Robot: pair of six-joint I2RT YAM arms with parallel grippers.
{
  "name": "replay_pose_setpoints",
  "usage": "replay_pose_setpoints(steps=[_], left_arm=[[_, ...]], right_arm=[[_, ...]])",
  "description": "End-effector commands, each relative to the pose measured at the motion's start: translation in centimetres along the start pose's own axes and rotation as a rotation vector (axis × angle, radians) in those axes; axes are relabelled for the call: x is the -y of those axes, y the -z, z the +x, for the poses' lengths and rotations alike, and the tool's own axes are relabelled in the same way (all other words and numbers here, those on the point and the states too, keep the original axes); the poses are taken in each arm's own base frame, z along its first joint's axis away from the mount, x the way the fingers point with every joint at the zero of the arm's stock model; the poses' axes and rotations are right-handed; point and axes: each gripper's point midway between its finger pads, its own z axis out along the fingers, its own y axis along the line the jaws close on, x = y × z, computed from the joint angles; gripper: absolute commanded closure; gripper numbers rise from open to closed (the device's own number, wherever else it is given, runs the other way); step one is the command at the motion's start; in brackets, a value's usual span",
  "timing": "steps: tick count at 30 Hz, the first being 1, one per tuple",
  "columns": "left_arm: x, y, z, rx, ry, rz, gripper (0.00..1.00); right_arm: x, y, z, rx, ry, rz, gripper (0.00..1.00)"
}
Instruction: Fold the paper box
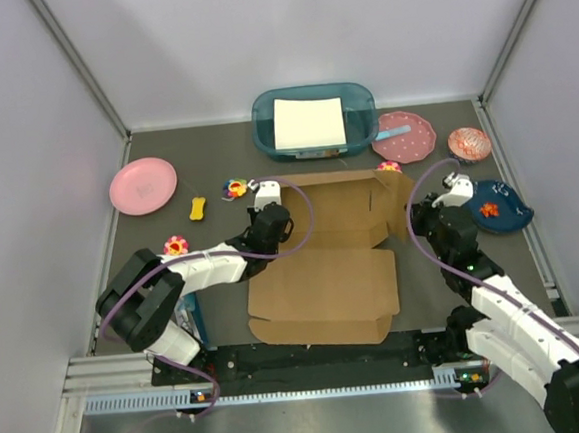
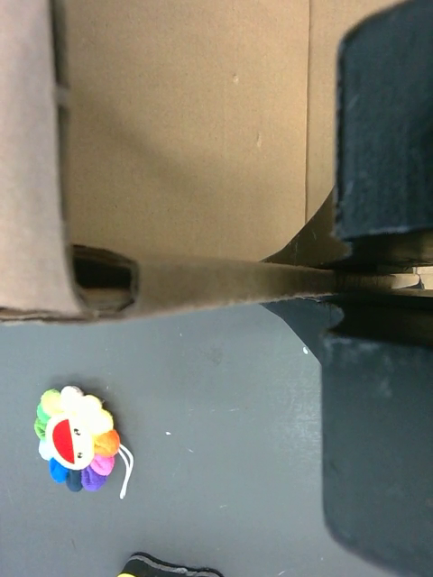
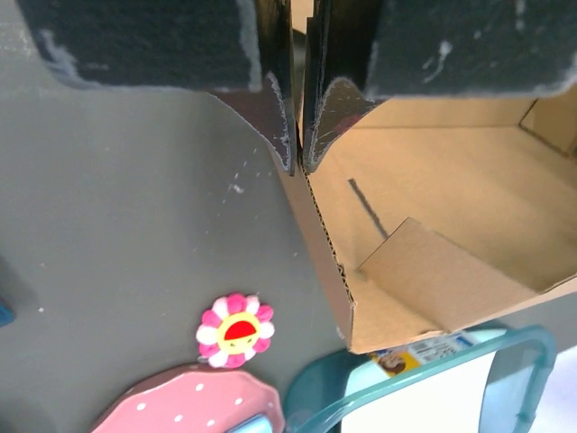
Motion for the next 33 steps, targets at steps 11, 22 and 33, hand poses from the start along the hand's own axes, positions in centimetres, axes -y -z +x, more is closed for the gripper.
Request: replay_pose_setpoints(steps=[11, 22, 33], left_arm=[[-0.8, 0.0, 1.1, -0.007, -0.041, -0.049, 1.0], [-0.2, 0.1, 1.6, 0.015, -0.048, -0.028, 1.0], [-0.9, 0.2, 1.9, 0.04, -0.066, -0.034, 1.0]], right_arm=[[-7.0, 2.7, 4.7, -0.157, 0.027, -0.253, 1.0], [-11.6, 2.3, 8.3, -0.281, 0.096, -0.402, 1.0], [-10.5, 1.8, 8.7, -0.322, 0.179, -0.336, 0.66]])
